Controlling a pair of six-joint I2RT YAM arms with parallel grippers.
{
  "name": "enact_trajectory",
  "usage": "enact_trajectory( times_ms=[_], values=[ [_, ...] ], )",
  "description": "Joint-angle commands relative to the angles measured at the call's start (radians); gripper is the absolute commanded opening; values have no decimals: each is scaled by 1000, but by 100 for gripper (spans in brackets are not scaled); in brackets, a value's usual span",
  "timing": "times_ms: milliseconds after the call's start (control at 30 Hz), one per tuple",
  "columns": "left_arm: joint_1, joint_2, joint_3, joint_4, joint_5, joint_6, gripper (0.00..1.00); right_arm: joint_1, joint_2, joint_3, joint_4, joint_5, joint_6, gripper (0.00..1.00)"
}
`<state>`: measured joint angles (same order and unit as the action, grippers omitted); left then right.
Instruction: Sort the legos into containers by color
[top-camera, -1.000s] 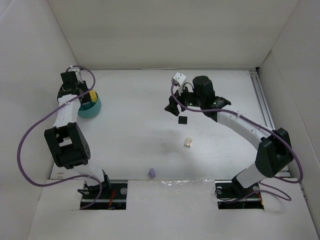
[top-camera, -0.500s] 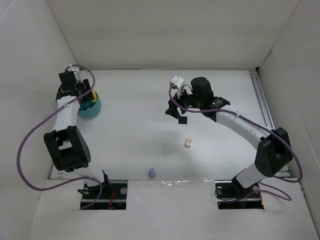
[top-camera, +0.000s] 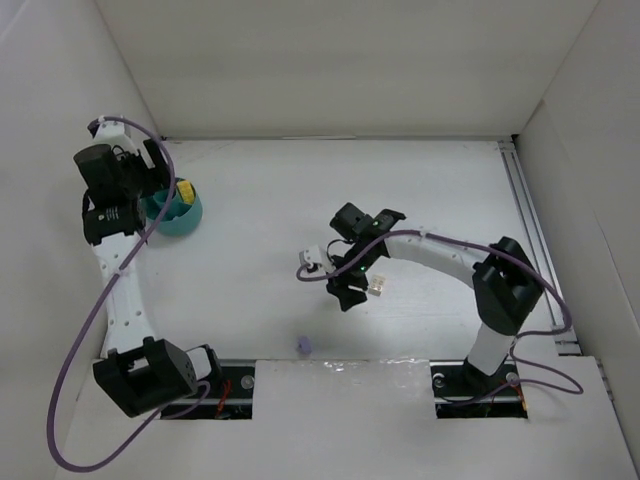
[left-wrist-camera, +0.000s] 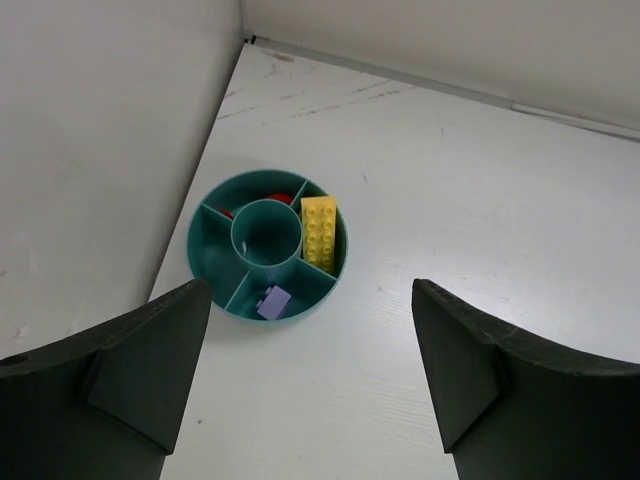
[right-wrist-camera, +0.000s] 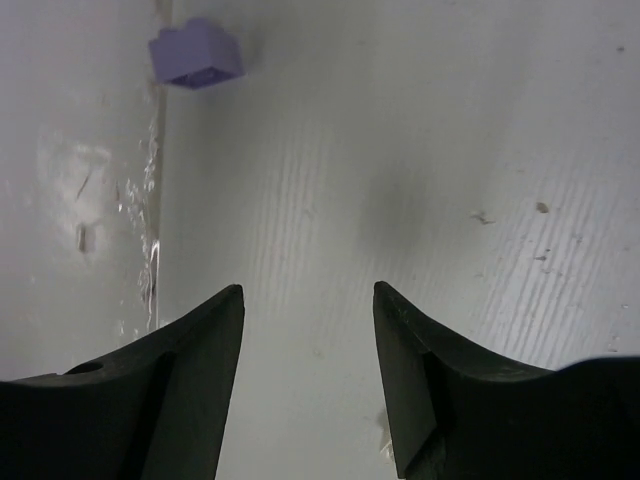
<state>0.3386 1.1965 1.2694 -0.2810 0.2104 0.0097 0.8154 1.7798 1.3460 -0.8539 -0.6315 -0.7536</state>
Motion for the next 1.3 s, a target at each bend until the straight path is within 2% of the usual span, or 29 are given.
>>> enact_trajectory(
  times_ms=[0, 100, 267, 367, 467, 667, 967, 1267],
  values=[
    [26, -12, -7, -52, 36, -17, 80, 22, -111, -30, -59, -39, -211, 60],
    [51, -26, -19, -63, 61, -17, 81, 79, -111, -30, -27, -30, -245, 66],
    [100, -78, -85, -43, 99, -17, 83, 209, -20, 37, 39, -82, -245, 79],
    [149, -87, -94, -43, 133, -17, 83, 302, 15, 48, 132, -65, -162, 83],
    [220, -97, -94, -55, 190, -5, 85, 359, 15, -11, 296, -21, -32, 83],
    [355, -135, -114, -76, 310, 58, 86, 415, 76, 4, 367, 30, 143, 83],
    [367, -247, -191, -81, 339, 108, 87, 415, 104, -71, 455, 170, 221, 82],
    [367, -247, -191, -81, 330, 118, 88, 426, 115, -129, 466, 225, 200, 82]
  ],
)
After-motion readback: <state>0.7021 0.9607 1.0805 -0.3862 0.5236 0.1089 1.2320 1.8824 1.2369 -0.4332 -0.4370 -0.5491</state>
